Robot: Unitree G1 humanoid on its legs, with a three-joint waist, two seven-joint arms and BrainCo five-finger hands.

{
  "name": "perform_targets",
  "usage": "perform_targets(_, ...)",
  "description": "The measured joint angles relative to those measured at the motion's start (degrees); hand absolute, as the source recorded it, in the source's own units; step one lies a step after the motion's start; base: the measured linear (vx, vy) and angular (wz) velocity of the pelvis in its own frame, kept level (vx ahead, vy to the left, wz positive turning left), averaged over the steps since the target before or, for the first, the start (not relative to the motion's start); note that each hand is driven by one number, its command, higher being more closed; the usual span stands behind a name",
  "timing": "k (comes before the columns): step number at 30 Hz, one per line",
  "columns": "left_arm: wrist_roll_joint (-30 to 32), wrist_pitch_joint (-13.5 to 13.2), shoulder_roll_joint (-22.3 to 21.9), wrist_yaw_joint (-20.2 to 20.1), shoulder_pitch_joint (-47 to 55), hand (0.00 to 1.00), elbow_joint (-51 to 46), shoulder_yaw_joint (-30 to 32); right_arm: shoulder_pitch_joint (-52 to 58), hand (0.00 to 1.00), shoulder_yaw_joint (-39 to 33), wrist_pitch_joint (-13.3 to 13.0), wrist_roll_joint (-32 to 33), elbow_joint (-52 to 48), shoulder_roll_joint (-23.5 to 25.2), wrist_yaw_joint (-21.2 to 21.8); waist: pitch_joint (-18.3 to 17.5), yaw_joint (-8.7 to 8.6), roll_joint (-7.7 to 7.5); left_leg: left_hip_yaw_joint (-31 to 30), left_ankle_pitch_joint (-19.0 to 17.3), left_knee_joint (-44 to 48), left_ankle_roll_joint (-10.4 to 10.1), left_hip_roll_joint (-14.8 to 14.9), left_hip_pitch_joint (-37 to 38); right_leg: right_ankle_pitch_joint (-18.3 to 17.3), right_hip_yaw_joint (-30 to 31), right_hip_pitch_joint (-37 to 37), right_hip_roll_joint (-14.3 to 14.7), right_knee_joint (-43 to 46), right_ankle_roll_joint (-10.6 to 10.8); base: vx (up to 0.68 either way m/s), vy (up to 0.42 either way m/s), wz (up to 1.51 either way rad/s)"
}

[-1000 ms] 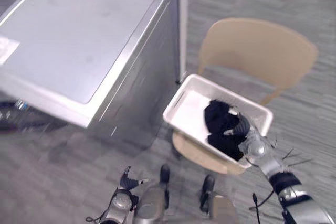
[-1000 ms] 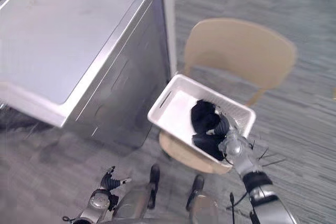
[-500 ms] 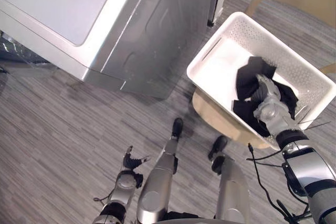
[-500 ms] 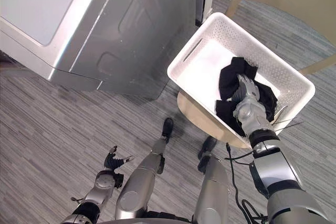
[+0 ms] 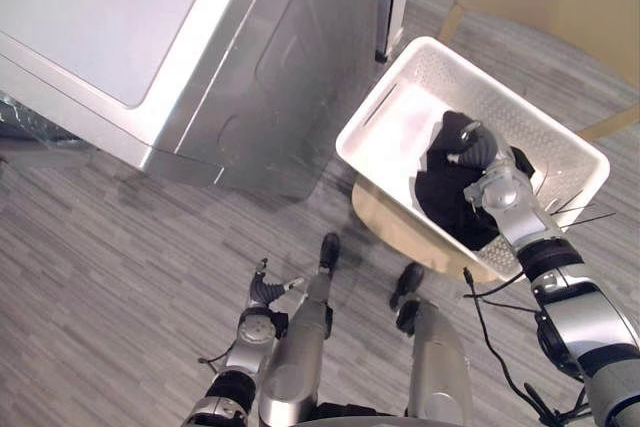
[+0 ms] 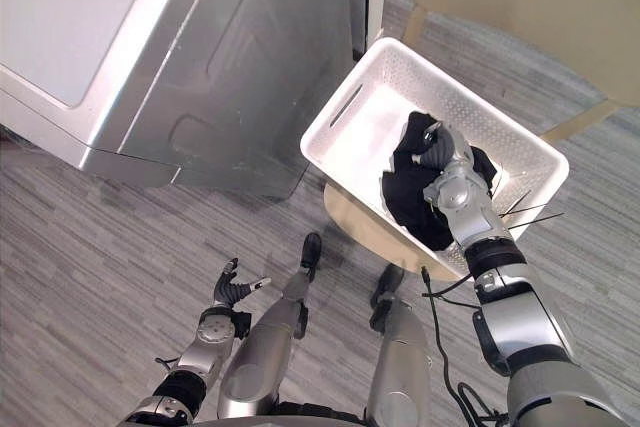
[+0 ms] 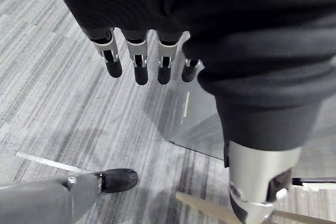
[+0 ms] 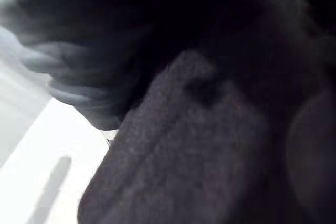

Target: Pick up the laundry basket with both hands and put the clothes into the washing machine.

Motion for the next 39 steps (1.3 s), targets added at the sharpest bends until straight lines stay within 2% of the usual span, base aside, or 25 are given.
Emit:
perform_targets(3, 0.03, 0.59, 0.88, -0.09, 0.93, 0.00, -0.02, 0.31, 4.49, 1.00, -6.65, -0.95, 5.17, -8.76, 4.40, -1.49, -0.19, -1.05, -0.23, -0.14, -0.48, -0.06, 0.61, 0.06, 1.92, 0.30, -0.28, 2.76, 0.39, -1.97, 0.50, 0.00, 0.000, 0.01)
perform_targets(4, 0.03, 1.17, 1.05, -0.20, 2.86, 0.00, 0.06, 0.42, 7.88, 1.00, -7.98, -1.45, 7.81, -13.32, 8.15, -1.75, -1.55, -1.68, -0.85, 0.00, -0.81, -0.07, 0.83, -0.03, 2.71, 0.52, -0.05, 3.82, 0.52, -2.97, 0.84, 0.04, -0.001, -0.05)
perform_targets(8, 0.03, 1.88, 0.93, -1.28, 6.44, 0.00, 0.61, 1.21, 16.41, 1.00, -8.20, -2.38, 11.73, -20.74, 14.59, -0.94, -5.00, -1.72, -1.94, 0.83, -1.90, -0.08, 1.31, -0.06, 6.14, 1.04, 0.53, 7.95, 0.99, -5.20, 1.49, 0.09, -0.010, -0.09)
perform_targets(9, 0.03, 2.13, 0.95, -1.47, 8.22, 0.00, 0.65, 1.43, 19.62, 1.00, -8.08, -2.65, 12.20, -24.00, 17.04, -0.22, -7.07, -1.70, -2.34, 1.58, -2.78, -0.08, 1.50, -0.08, 7.57, 1.09, 1.04, 9.41, 1.16, -6.30, 1.62, 0.08, 0.004, -0.19)
perform_targets(12, 0.04, 2.64, 0.90, -2.04, 11.59, 0.00, 0.65, 2.30, 25.63, 1.00, -7.26, -4.80, 12.96, -31.06, 20.38, 1.75, -11.18, -1.70, -3.44, 3.97, -4.22, -0.08, 1.67, 0.19, 10.58, 2.47, 3.32, 12.56, 2.14, -9.62, 2.35, 0.10, 0.005, -0.41)
perform_targets(14, 0.03, 2.73, 1.01, -2.58, 13.10, 0.00, 0.56, 3.81, 27.73, 1.00, -6.52, -4.95, 13.88, -34.67, 21.79, 2.85, -13.03, -1.79, -4.55, 5.94, -4.84, -0.08, 1.64, 0.49, 12.15, 3.81, 5.49, 13.87, 2.93, -11.90, 2.37, 0.05, 0.008, -0.61)
perform_targets(17, -0.25, 2.69, 1.07, -2.68, 15.52, 0.00, -4.15, 3.80, 30.60, 1.00, -5.20, -6.72, 14.09, -40.36, 23.46, 4.16, -13.83, -1.93, -5.39, 8.64, -5.83, -0.03, 1.97, 0.48, 14.61, 4.35, 8.17, 14.58, 3.03, -11.32, 2.26, 0.00, 0.019, -0.48)
perform_targets(19, -1.03, 2.58, 1.02, -2.75, 16.23, 0.00, -8.48, 3.98, 31.89, 1.00, -5.12, -7.80, 14.52, -42.63, 24.30, 4.34, -13.80, -2.92, -5.48, 8.62, -6.38, 1.58, 2.72, -0.15, 14.49, 3.10, 8.28, 14.03, 1.94, -8.29, 2.64, -0.06, 0.035, 0.01)
perform_targets(21, -2.54, 1.62, 1.00, -2.72, 16.59, 0.00, -14.43, 5.71, 32.96, 1.00, -5.19, -9.13, 15.26, -44.07, 25.39, 4.41, -13.78, -2.83, -5.35, 7.95, -7.51, 4.40, 3.73, -0.53, 13.58, 1.40, 9.90, 14.03, 1.69, -4.54, 4.60, -0.08, 0.029, 0.27)
perform_targets(22, -2.88, 1.08, 1.02, -2.68, 16.36, 0.00, -15.68, 6.34, 33.37, 1.00, -5.22, -9.39, 15.53, -44.98, 25.79, 4.38, -13.70, -3.03, -5.21, 7.41, -7.81, 4.96, 4.18, -0.28, 13.04, -1.42, 11.53, 12.98, 1.18, 0.45, 3.89, -0.10, -0.030, 0.71)
perform_targets(23, -3.55, 0.12, 1.11, -2.66, 16.55, 0.00, -19.20, 6.80, 34.58, 1.00, -5.33, -10.02, 16.00, -47.48, 26.81, 4.28, -13.73, -2.86, -5.28, 4.99, -7.82, 6.70, 4.18, -0.68, 12.24, -6.69, 13.76, 11.48, 0.91, 13.38, 3.96, -0.08, -0.042, 0.78)
perform_targets(25, -4.51, -0.23, 1.04, -2.54, 18.32, 0.00, -23.93, 7.58, 34.38, 1.00, -4.15, -11.21, 16.08, -49.31, 27.31, 4.38, -14.03, -2.11, -5.80, 3.25, -7.75, 9.48, 4.09, -1.11, 9.74, -9.32, 16.05, 12.79, 0.98, 19.50, 5.52, -0.10, -0.166, 0.67)
perform_targets(26, -4.98, -0.37, 1.03, -2.54, 19.40, 0.00, -26.74, 7.60, 34.32, 1.00, -2.97, -11.91, 16.17, -50.90, 27.56, 4.40, -14.37, -1.05, -6.37, 2.64, -7.52, 11.46, 3.75, -1.65, 7.28, -10.09, 17.38, 14.23, 0.98, 18.05, 5.14, -0.17, -0.274, 0.44)
perform_targets(27, -5.91, -0.68, 0.57, -2.56, 20.33, 0.00, -29.17, 7.53, 33.60, 1.00, -1.84, -12.14, 16.27, -52.18, 27.75, 4.60, -14.51, 0.06, -6.55, 2.30, -7.27, 13.23, 3.37, -1.90, 4.81, -12.97, 17.92, 15.64, 1.44, 13.67, 5.08, -0.24, -0.298, 0.33)
perform_targets(28, -7.07, -0.80, -0.64, -2.58, 21.18, 0.00, -32.11, 7.06, 32.84, 1.00, -0.79, -12.36, 16.50, -53.50, 27.70, 5.29, -14.54, 1.01, -6.07, 1.52, -6.55, 14.60, 2.41, -1.69, 1.71, -15.52, 16.74, 16.52, 2.55, 8.66, 3.46, -0.26, -0.229, 0.40)
perform_targets(29, -8.00, -1.05, -2.43, -2.60, 22.46, 0.00, -34.97, 5.49, 32.88, 1.00, -0.17, -13.00, 17.37, -54.21, 27.18, 5.45, -14.55, 1.47, -3.76, -0.70, -4.79, 14.28, 0.44, -0.29, -0.50, -16.28, 14.44, 16.64, 5.01, 5.55, 1.86, -0.29, -0.209, 0.50)
perform_targets(30, -8.87, -1.15, -3.04, -2.73, 23.10, 0.00, -35.96, 4.43, 33.21, 1.00, -0.17, -13.15, 18.01, -54.20, 26.96, 5.46, -14.66, 1.23, -2.89, -2.13, -3.88, 13.99, 0.51, 0.27, -1.19, -15.93, 13.33, 16.61, 5.96, 5.18, 1.41, -0.38, -0.229, 1.07)
perform_targets(31, -11.20, -1.45, -3.90, -3.95, 25.47, 0.00, -40.83, 0.28, 34.00, 1.00, 0.00, -13.22, 19.60, -53.96, 26.29, 5.47, -14.97, 0.11, -1.83, -2.93, -3.24, 8.97, 2.23, 2.09, -0.97, -15.56, 8.51, 16.12, 7.53, 6.09, -0.54, -0.32, -0.194, 1.17)
perform_targets(32, -11.54, -1.46, -3.95, -4.05, 25.28, 0.00, -41.62, -1.04, 34.04, 1.00, -0.15, -13.30, 19.60, -53.98, 25.99, 5.48, -14.86, -0.28, -1.75, -0.99, -5.46, 8.01, 4.03, 2.76, -0.97, -15.16, 6.69, 16.39, 7.35, 5.70, -1.23, -0.38, -0.193, 1.52)
perform_targets(33, -12.01, -1.49, -3.93, -4.60, 24.03, 0.00, -42.47, -2.85, 33.81, 1.00, -0.37, -13.36, 19.60, -53.77, 25.80, 5.55, -14.69, -1.08, -2.36, 3.06, -9.13, 7.88, 7.24, 2.95, -1.47, -14.55, 4.54, 16.36, 5.74, 4.87, -2.07, -0.25, -0.089, 1.03)
perform_targets(35, -12.34, -2.42, -3.69, -5.57, 22.84, 0.00, -45.80, -4.99, 32.69, 1.00, -0.30, -13.35, 19.62, -52.46, 25.31, 6.29, -14.45, -1.45, -3.26, 8.57, -9.06, 13.10, 6.82, 2.78, -1.46, -13.63, 1.97, 16.38, 3.36, 5.00, -3.03, -0.24, -0.070, 0.94)
perform_targets(36, -12.19, -3.86, -3.11, -6.29, 21.85, 0.00, -48.20, -6.27, 32.87, 1.00, 0.20, -13.37, 19.79, -52.36, 25.35, 7.35, -14.51, -1.87, -3.31, 9.75, -9.10, 19.14, 6.79, 2.02, -0.44, -12.73, 0.39, 16.32, 1.93, 4.62, -3.21, -0.20, -0.057, 0.77)
perform_targets(37, -12.15, -4.44, -2.93, -6.40, 21.31, 0.00, -48.76, -6.57, 32.86, 1.00, 0.54, -13.37, 20.11, -52.15, 25.30, 7.93, -14.50, -2.02, -3.32, 9.64, -9.12, 20.90, 6.77, 2.02, 0.25, -12.14, 0.02, 16.32, 1.80, 4.09, -3.24, -0.20, -0.005, 0.55)
perform_targets(38, -11.68, -5.51, -2.72, -6.42, 19.78, 0.00, -49.06, -6.69, 32.79, 1.00, 1.44, -13.39, 20.16, -51.36, 25.28, 8.82, -15.05, -2.09, -2.53, 9.09, -10.59, 23.42, 5.00, 2.35, 2.56, -10.70, -0.49, 16.32, 1.81, 2.60, -3.27, -0.19, 0.054, 0.31)
perform_targets(39, -11.23, -6.29, -2.50, -6.37, 17.68, 0.00, -49.02, -6.68, 32.56, 1.00, 2.91, -13.49, 20.35, -49.80, 25.36, 10.15, -15.30, -2.79, -2.20, 8.45, -13.63, 22.97, 2.54, 2.46, 6.41, -9.06, -0.71, 16.32, 1.84, 0.78, -3.02, -0.18, 0.079, 0.23)
